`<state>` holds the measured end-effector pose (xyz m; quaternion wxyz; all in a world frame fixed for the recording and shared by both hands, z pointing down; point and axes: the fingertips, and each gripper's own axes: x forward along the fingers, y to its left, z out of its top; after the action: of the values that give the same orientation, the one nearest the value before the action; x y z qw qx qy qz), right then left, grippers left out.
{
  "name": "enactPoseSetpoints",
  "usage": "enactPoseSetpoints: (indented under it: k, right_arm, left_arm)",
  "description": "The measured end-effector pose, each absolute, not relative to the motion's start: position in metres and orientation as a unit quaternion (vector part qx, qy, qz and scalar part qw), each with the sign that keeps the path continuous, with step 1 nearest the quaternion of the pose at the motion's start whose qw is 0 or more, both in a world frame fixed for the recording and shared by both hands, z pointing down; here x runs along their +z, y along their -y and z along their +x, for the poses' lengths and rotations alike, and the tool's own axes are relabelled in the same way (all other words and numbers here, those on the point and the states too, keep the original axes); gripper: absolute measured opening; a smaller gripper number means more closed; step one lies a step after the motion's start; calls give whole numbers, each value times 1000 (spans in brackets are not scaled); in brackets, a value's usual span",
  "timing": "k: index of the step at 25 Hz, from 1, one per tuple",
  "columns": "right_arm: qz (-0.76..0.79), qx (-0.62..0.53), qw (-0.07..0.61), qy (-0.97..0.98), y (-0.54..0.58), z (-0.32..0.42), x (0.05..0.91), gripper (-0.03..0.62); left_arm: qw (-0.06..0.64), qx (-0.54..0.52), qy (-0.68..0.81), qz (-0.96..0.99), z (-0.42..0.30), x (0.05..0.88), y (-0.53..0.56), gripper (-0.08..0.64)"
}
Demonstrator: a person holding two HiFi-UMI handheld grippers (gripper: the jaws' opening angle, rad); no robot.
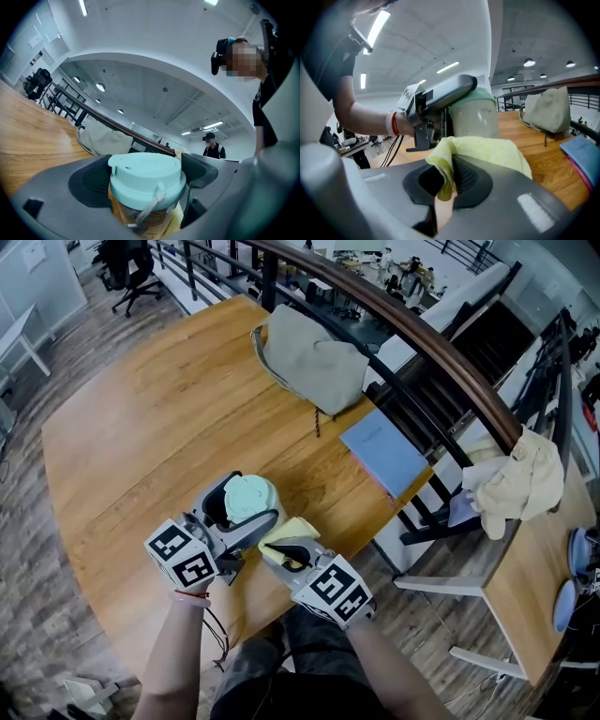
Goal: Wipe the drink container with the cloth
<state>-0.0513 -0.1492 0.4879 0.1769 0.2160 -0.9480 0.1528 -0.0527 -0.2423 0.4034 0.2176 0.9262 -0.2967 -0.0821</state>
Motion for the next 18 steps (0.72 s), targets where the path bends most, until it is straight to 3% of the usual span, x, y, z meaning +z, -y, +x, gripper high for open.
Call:
enactPoseSetpoints:
  k: [8, 18]
  right_arm:
    - [214, 210, 225, 927, 134, -39, 538, 23]
    - [245, 127, 138, 951, 154, -4, 461, 25]
  left_arm:
    - [205, -77, 263, 940, -50, 402, 235, 462]
    - [127, -49, 127, 982, -31, 395, 205, 462]
